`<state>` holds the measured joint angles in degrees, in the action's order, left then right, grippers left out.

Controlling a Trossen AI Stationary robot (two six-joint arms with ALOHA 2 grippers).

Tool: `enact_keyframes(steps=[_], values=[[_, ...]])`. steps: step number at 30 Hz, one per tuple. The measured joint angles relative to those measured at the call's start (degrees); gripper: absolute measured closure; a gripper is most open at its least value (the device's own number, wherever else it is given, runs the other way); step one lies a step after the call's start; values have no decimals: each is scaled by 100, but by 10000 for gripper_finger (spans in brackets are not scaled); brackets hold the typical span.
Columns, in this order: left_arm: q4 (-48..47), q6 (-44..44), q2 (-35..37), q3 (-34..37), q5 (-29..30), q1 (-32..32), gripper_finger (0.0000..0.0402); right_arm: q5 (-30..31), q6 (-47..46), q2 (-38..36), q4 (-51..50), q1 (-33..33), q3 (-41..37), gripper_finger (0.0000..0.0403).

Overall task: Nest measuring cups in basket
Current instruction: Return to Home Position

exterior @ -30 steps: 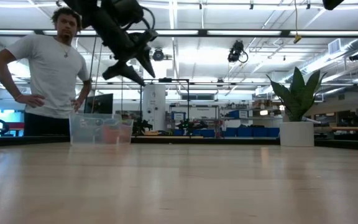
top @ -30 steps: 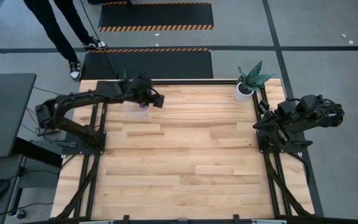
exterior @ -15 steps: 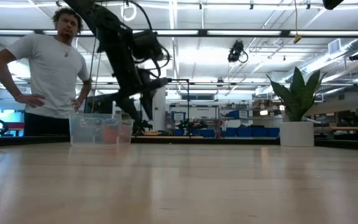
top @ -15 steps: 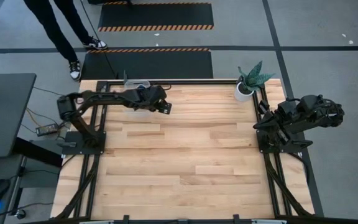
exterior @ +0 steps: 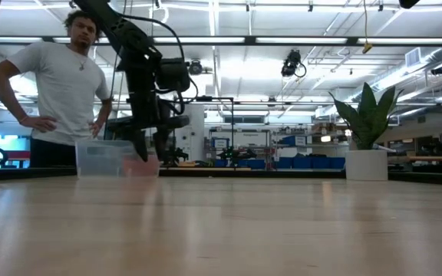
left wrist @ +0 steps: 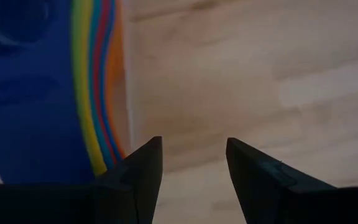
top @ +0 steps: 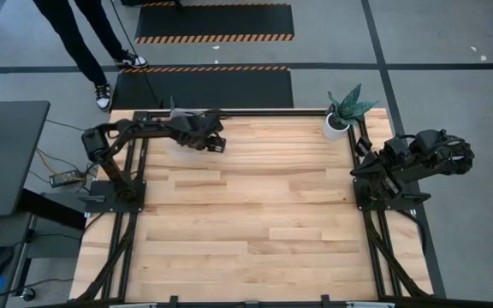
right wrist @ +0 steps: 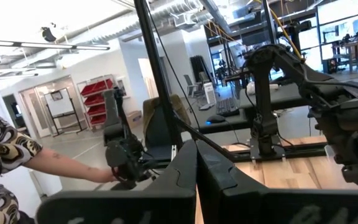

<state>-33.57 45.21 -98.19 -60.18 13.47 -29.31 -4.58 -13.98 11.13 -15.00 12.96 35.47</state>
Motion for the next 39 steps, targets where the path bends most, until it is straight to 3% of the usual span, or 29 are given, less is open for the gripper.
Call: enact_keyframes(steps=[18,28,39], values=[[128,-250,0,0,475,-738,216,48,-6,0,61,1,1,400],[1745,-811,0,0,367,-622,216,61,-7,-1,166,-1,0,400],[2285,-1446,0,2,852,-782,216,61,-4,0,164,0,1,400]])
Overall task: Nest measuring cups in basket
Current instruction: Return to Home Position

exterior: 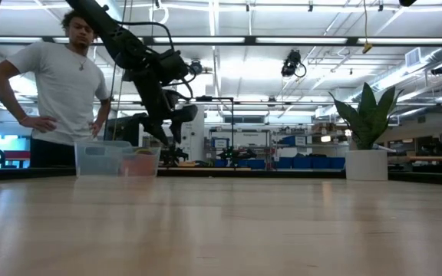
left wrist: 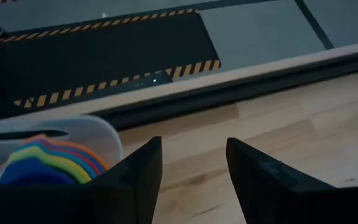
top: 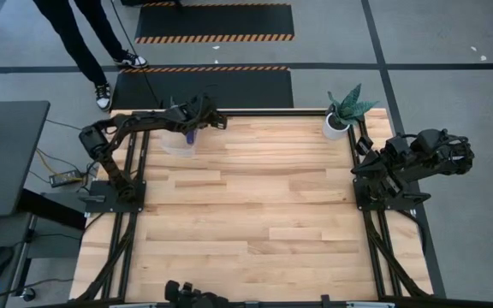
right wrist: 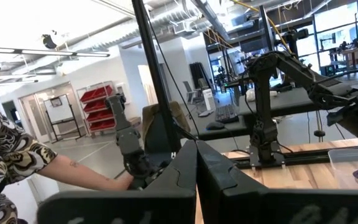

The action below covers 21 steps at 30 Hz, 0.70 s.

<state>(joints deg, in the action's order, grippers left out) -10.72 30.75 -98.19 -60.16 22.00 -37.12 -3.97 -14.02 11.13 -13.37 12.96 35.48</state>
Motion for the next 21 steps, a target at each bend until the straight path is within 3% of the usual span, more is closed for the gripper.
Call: enact_keyframes(steps=[10,21], values=[[20,-405,0,0,-620,-642,216,658,0,0,0,0,0,400],[-593,-749,2,1,-641,-971,216,911,1,0,133,-1,0,400]])
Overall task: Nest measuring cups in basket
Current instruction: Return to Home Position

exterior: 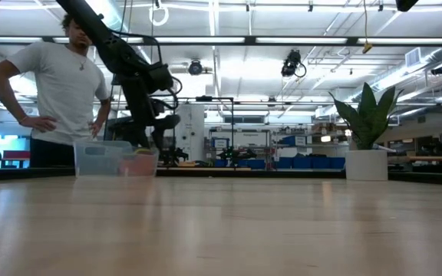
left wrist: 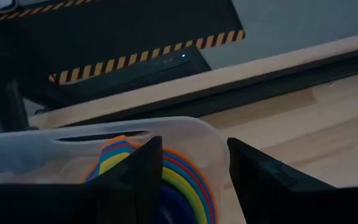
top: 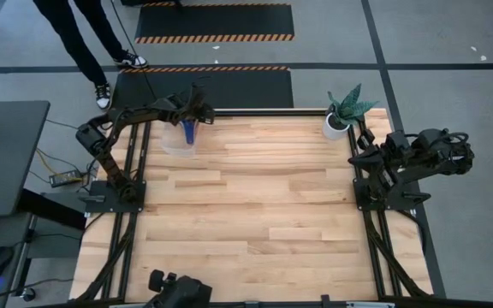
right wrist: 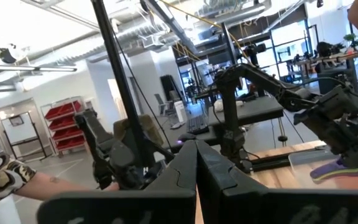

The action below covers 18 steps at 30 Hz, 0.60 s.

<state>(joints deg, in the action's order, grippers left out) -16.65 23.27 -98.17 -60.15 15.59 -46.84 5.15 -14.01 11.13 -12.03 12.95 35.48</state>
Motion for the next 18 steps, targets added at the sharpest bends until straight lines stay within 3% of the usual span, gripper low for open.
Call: enact_keyframes(steps=[11,18], values=[[-268,-27,66,-37,-125,-228,216,-2,1,-2,7,0,0,400],[-765,-28,68,-514,-331,-105,216,-20,-1,-2,3,1,0,400]])
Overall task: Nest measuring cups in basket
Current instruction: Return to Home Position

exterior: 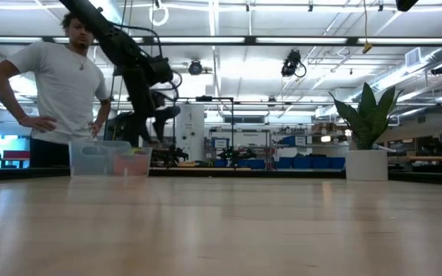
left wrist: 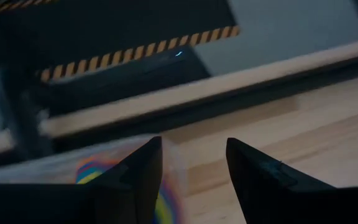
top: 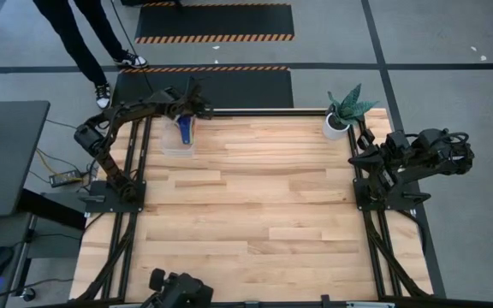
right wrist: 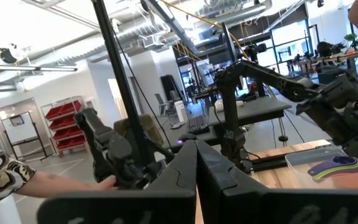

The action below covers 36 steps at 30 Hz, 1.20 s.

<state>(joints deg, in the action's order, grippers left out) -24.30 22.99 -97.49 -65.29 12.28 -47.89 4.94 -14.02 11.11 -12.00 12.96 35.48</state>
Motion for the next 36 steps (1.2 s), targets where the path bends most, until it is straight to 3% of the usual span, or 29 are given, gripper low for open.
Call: enact_keyframes(steps=[5,11,23,36], values=[[66,-332,4,-317,-169,357,216,-1,2,0,-3,0,0,400],[34,-266,0,-163,-77,604,216,-6,52,0,-14,-1,0,400],[36,182,-2,576,-6,585,216,-6,66,2,-12,1,0,400],[-341,-286,2,594,144,410,216,7,66,1,220,1,0,400]])
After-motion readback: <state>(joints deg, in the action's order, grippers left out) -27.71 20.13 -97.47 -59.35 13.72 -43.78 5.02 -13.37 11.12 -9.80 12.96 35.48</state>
